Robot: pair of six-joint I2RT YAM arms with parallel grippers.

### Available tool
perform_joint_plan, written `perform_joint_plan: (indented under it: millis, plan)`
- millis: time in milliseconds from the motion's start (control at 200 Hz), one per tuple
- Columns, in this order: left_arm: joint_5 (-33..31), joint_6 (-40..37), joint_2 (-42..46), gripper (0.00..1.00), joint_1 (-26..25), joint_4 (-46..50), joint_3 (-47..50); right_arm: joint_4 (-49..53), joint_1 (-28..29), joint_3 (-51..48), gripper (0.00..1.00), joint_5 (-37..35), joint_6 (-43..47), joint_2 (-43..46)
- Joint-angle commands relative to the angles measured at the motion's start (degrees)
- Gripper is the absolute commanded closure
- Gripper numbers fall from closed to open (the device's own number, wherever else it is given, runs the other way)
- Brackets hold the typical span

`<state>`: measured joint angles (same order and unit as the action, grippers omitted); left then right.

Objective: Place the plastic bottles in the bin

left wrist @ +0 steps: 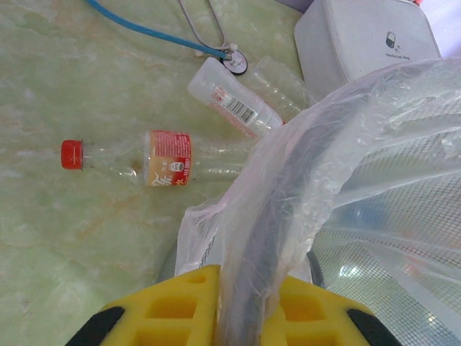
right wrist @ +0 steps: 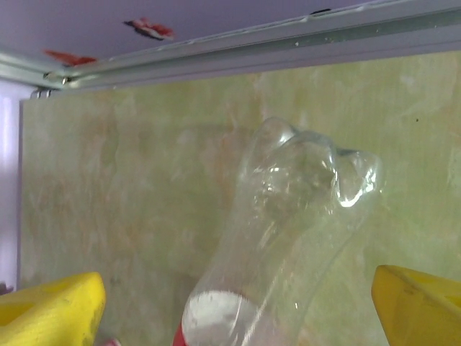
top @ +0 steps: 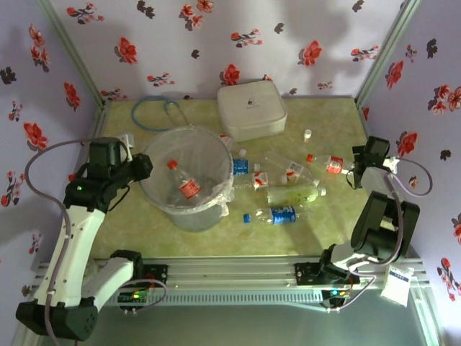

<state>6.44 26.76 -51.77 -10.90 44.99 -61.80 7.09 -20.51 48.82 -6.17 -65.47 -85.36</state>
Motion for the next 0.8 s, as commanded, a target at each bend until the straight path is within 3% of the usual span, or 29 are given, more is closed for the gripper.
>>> perform_joint_plan:
  millis: [0, 355, 625, 795]
  plan:
    - [-0.13, 1.82, 0.01, 1.0, -0.34, -2.75, 0.23, -5.65, -0.82, 1.9, 0.05, -3.08, -5.29, -4.1]
    - [-0.02, 1.85, -2.44, 1.0, -0.44, -3.05, -1.73, -8.8, -1.77, 2.78, 0.11, -3.07, -6.47, -13.35]
    - [-0.13, 1.45, -3.07, 1.0, -0.42, -3.07, -2.18, -10.47, -3.19, 0.96, 0.38, -1.78, -5.2, -13.43]
    - [-0.44, 1.05, -3.16, 1.0, -0.44, -3.16, -2.27, -9.51, -3.75, 0.27, 0.47, -1.65, -3.73, -8.38]
